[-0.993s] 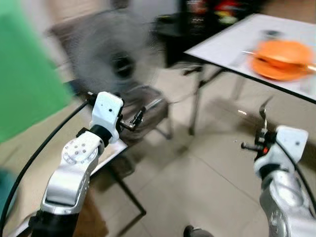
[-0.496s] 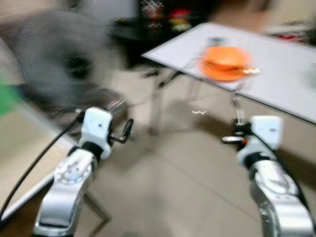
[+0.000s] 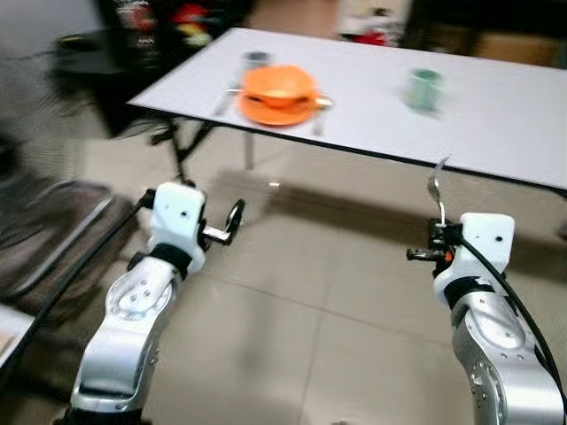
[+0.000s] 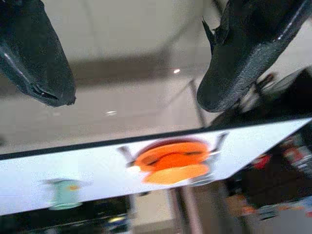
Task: Setting the table
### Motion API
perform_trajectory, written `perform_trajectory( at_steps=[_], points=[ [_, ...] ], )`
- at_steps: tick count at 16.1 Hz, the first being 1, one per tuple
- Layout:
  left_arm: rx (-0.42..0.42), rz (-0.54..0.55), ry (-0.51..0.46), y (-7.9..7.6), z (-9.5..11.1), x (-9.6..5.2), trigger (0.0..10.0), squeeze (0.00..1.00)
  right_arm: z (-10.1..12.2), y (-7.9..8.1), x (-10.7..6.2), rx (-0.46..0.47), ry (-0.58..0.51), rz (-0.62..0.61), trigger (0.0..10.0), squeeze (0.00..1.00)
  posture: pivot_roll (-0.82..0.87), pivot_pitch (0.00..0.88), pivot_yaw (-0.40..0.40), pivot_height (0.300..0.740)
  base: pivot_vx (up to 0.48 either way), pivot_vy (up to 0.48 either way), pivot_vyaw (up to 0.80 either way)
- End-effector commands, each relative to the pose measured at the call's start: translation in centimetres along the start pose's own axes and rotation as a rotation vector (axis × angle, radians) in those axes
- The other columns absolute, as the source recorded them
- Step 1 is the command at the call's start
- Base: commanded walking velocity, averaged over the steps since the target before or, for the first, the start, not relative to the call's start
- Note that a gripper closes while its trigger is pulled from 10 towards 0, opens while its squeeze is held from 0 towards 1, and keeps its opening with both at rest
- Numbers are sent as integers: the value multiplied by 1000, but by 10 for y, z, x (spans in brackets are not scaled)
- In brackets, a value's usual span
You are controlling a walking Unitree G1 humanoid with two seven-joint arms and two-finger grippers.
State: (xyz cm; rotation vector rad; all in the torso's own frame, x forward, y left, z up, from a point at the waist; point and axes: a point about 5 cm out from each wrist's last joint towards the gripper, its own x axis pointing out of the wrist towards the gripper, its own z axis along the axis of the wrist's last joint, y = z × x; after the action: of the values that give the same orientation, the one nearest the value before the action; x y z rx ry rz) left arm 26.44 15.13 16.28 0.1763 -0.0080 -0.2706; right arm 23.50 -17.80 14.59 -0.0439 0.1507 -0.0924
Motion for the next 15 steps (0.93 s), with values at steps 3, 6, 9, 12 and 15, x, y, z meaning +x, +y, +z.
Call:
perform_trajectory(
  at_steps=[3, 6, 9, 12, 15],
  points=[
    [-20, -22, -3, -2, -2, 0, 10000, 43, 7, 3, -2, -28, -19, 33, 10000, 0, 58, 0, 27, 740, 0, 0, -533],
    [-24, -33, -4, -5, -2, 0, 10000, 39, 10, 4, 1, -45, -23, 45, 10000, 0, 53, 0, 30, 740, 297, 0, 0],
    [-22, -25, 6, -2, -4, -3, 10000, 35, 9, 5, 6, -73, -9, 58, 10000, 0, 59, 0, 17, 740, 316, 0, -267],
    [-18, -39, 2, -4, -2, -2, 10000, 43, 9, 4, 4, -51, -4, 54, 10000, 0, 69, 0, 8, 740, 314, 0, -800],
    [-14, -56, 5, -6, -2, -2, 10000, 39, 9, 3, 2, -13, 5, 38, 10000, 0, 67, 0, 12, 740, 315, 0, -569]
  ],
)
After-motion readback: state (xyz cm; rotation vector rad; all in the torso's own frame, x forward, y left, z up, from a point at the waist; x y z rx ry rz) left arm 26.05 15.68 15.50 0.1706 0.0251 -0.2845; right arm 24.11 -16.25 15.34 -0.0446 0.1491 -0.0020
